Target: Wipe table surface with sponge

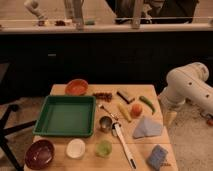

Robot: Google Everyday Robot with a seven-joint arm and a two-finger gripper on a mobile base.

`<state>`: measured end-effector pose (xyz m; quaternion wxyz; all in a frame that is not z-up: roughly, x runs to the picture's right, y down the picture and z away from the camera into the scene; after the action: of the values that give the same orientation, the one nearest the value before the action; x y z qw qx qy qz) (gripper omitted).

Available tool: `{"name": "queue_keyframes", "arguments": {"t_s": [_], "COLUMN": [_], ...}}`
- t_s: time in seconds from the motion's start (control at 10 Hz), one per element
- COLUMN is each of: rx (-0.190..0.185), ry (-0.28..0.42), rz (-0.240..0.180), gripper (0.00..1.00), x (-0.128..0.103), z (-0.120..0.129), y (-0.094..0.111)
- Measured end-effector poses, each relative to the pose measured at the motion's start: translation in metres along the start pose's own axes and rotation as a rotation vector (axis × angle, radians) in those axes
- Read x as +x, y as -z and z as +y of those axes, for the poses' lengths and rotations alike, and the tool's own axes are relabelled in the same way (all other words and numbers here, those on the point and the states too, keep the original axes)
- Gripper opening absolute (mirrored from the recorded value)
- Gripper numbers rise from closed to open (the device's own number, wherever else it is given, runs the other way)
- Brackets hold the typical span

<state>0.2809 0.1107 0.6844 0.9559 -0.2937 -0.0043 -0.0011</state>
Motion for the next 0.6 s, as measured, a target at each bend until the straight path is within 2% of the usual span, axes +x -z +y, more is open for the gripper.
{"name": "queue_keyframes", "arguments": {"t_s": [0.2, 0.3, 0.4, 0.5, 0.6], "rx": [-0.047, -0.065, -0.089, -0.089, -0.072], "ry": [0.181, 0.233, 0.262, 0.28, 0.288], "rz": [-0.043, -0.065, -0.087, -0.099, -0.109], "gripper": [0.8, 0.8, 0.8, 0.8, 0.8], "x": [-0.014, -0.014, -0.013, -0.011, -0.007], "z": [0.005, 0.009, 0.016, 0.02, 0.023], "y": [-0.009, -0.011, -0.014, -0.014, -0.015]}}
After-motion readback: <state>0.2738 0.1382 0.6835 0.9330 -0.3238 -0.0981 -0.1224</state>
